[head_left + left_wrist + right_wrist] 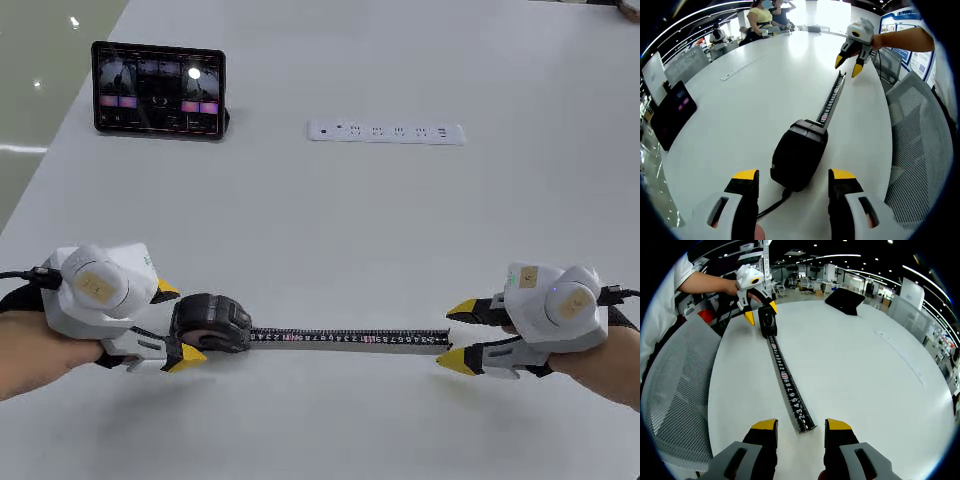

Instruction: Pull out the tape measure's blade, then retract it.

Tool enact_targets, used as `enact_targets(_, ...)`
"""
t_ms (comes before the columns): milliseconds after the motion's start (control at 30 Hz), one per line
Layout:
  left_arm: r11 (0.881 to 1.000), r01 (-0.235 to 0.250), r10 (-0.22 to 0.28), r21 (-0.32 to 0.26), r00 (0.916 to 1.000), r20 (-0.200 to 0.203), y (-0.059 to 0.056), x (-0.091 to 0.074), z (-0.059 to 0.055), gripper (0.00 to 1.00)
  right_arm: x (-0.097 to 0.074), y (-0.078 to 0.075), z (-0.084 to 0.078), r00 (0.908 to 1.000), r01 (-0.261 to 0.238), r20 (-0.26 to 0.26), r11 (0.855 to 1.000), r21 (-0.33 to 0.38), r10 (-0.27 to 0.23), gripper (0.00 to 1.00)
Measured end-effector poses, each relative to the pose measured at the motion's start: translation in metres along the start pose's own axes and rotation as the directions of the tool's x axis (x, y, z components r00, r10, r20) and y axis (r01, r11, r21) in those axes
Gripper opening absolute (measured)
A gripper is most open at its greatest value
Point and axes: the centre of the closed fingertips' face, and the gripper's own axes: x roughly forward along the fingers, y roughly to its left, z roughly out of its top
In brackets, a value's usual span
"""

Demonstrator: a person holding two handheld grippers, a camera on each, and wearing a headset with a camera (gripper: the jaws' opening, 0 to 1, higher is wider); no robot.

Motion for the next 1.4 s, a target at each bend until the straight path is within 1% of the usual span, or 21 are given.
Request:
enact_targets(133,1.0,-0.008,0.009,-0.029,0.9996,0.027,0.0,-0.004,0.004,0.54,-0.002,0.001,0.003,0.9998,0.01,0.018,1.0,0.016,-0.01,0.35)
enact_targets(267,0.999,-0.016,0.019,-0.049,0.9981,0.059,-0.002,-0.008,0.006,0.55,-0.004,0.001,0.006,0.9985,0.037,0.038,0.999,0.036,-0.038,0.38)
enact_targets(333,0.998,-0.018,0.022,-0.057,0.9975,0.067,-0.002,-0.009,0.005,0.55,-0.003,0.002,0.006,0.9982,0.041,0.043,0.998,0.05,-0.043,0.4)
enact_targets(433,0.997,-0.028,0.033,-0.071,0.9965,0.077,0.0,-0.01,0.005,0.55,-0.003,0.003,0.005,0.9975,0.049,0.048,0.997,0.058,-0.052,0.41)
enact_targets(667,0.995,-0.04,0.048,-0.089,0.9943,0.096,0.001,-0.013,0.008,0.55,-0.005,0.003,0.005,0.9967,0.054,0.058,0.996,0.071,-0.058,0.42)
enact_targets(833,0.994,-0.045,0.056,-0.102,0.9925,0.109,-0.001,-0.015,0.01,0.56,-0.006,0.003,0.006,0.9956,0.061,0.067,0.995,0.077,-0.066,0.42)
enact_targets(1000,0.992,-0.051,0.065,-0.117,0.9903,0.123,-0.002,-0.018,0.009,0.57,-0.01,0.003,0.006,0.9939,0.072,0.077,0.993,0.09,-0.079,0.43)
enact_targets(1100,0.99,-0.057,0.074,-0.128,0.9889,0.129,-0.002,-0.021,0.008,0.57,-0.013,0.004,0.009,0.9922,0.082,0.087,0.992,0.092,-0.09,0.44)
enact_targets(1233,0.988,-0.066,0.087,-0.143,0.9859,0.143,-0.005,-0.025,0.008,0.6,-0.016,0.007,0.01,0.9903,0.09,0.096,0.991,0.1,-0.1,0.45)
enact_targets(1400,0.983,-0.069,0.098,-0.172,0.9813,0.166,-0.006,-0.03,0.005,0.61,-0.018,0.008,0.008,0.9879,0.101,0.105,0.988,0.118,-0.114,0.46)
